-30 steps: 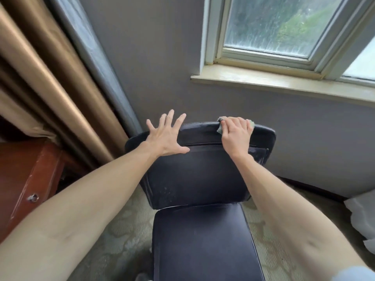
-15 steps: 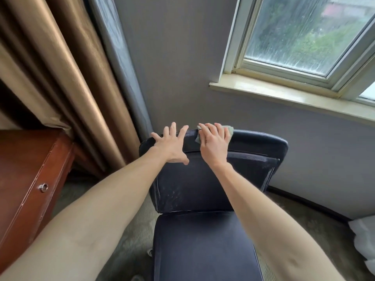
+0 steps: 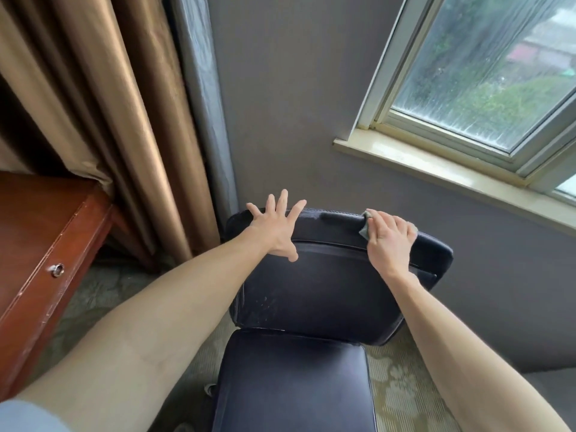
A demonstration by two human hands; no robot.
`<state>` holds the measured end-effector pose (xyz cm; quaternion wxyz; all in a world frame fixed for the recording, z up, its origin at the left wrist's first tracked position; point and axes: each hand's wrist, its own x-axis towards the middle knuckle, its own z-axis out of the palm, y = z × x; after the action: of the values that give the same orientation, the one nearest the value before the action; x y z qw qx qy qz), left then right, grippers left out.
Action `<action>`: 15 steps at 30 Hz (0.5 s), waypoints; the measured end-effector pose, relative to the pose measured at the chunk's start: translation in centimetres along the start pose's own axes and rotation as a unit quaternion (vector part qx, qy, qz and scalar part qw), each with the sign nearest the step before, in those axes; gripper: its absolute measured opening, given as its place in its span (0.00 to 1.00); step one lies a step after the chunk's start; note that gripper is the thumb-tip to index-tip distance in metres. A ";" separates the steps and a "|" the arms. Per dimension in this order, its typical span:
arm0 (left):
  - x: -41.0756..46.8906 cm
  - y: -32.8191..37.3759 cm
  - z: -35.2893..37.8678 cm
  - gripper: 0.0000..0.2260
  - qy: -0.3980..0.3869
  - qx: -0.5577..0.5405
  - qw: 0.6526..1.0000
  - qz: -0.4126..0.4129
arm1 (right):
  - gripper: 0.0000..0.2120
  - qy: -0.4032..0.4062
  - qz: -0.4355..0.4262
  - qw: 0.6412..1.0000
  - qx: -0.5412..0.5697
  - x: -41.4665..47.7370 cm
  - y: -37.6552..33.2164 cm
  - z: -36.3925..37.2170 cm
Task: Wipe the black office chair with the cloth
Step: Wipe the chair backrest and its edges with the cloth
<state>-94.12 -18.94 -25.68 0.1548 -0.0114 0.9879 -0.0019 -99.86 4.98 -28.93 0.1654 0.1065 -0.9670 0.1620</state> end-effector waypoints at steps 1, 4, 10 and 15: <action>0.1 -0.1 0.1 0.57 0.004 0.003 1.000 0.000 | 0.16 0.003 -0.016 1.000 -0.005 0.1 -0.7 0.4; 0.2 -0.3 0.2 0.57 0.005 0.002 1.000 0.003 | 0.18 0.005 -0.045 0.999 -0.013 0.4 -2.8 1.5; 0.4 -0.3 0.2 0.57 0.002 -0.005 1.000 0.002 | 0.15 0.042 -0.094 0.995 -0.011 -0.1 -7.9 3.5; -0.5 0.0 0.3 0.56 0.036 -0.045 0.998 0.012 | 0.16 0.044 -0.149 0.988 -0.023 -0.3 -7.2 3.2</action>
<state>-93.50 -18.94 -25.83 0.1182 -0.0062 0.9920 0.0438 -98.61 -2.78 -29.87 0.2329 0.2385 -0.9354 0.1181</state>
